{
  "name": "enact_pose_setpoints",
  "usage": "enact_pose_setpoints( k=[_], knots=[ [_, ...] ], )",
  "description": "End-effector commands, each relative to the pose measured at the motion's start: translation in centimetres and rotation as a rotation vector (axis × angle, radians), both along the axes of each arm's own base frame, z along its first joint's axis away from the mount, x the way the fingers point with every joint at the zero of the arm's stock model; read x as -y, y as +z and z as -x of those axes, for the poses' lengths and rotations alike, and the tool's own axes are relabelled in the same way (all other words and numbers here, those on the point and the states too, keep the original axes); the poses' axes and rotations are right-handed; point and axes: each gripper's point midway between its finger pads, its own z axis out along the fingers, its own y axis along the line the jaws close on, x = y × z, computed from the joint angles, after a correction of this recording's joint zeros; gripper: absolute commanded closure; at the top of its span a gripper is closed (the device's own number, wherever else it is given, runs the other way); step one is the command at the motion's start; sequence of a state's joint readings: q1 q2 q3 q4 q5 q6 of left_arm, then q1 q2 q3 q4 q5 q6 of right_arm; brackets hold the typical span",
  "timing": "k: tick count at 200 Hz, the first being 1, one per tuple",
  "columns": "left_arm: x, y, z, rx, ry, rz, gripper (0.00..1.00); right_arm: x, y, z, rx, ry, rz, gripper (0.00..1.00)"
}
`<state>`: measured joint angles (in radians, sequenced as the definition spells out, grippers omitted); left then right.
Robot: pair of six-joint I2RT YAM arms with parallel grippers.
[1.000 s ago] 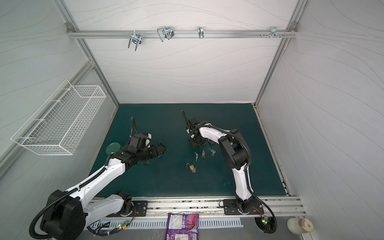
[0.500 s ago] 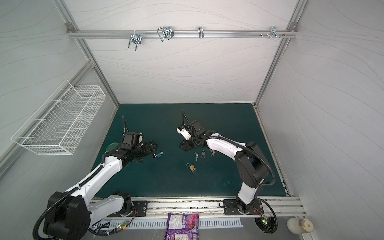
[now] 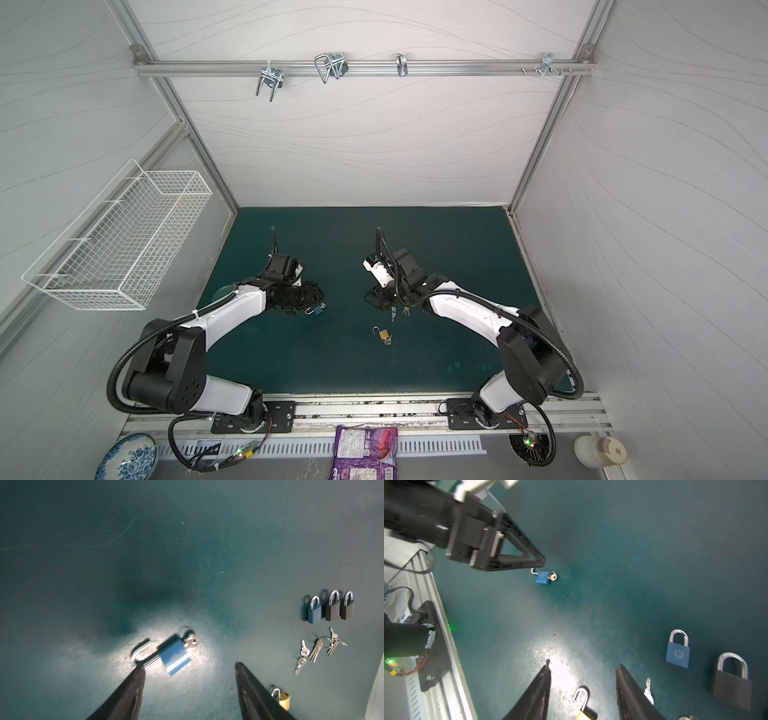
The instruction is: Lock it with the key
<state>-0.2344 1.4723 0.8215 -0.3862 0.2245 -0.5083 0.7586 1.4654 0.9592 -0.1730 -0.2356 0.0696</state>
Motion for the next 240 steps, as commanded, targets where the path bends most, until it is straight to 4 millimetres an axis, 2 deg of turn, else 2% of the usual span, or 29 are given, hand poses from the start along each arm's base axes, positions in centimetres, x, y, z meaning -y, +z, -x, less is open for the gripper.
enact_pose_setpoints(
  k=[1, 28, 92, 170, 209, 240],
  knots=[
    [1.1, 0.9, -1.8, 0.050, -0.054, -0.017, 0.29, 1.0, 0.8, 0.2, 0.015, -0.033, -0.007, 0.49],
    [1.3, -0.1, -2.1, 0.018, -0.071, -0.039, 0.27, 1.6, 1.6, 0.5, 0.029, -0.046, -0.021, 0.50],
    [3.2, -1.4, -2.6, -0.031, -0.150, -0.055, 0.24, 2.4, 2.9, 0.9, 0.056, -0.051, -0.032, 0.50],
    [4.1, -3.4, -0.6, -0.114, -0.171, -0.054, 0.26, 3.2, 4.3, 0.6, 0.097, -0.088, -0.050, 0.52],
    [5.0, -3.0, 0.8, -0.118, -0.177, 0.021, 0.28, 3.8, 3.4, 0.5, 0.098, -0.103, -0.023, 0.52],
    [5.2, -1.5, 1.1, -0.090, -0.175, 0.056, 0.31, 3.9, 2.8, 0.6, 0.089, -0.105, -0.018, 0.53]
  ],
)
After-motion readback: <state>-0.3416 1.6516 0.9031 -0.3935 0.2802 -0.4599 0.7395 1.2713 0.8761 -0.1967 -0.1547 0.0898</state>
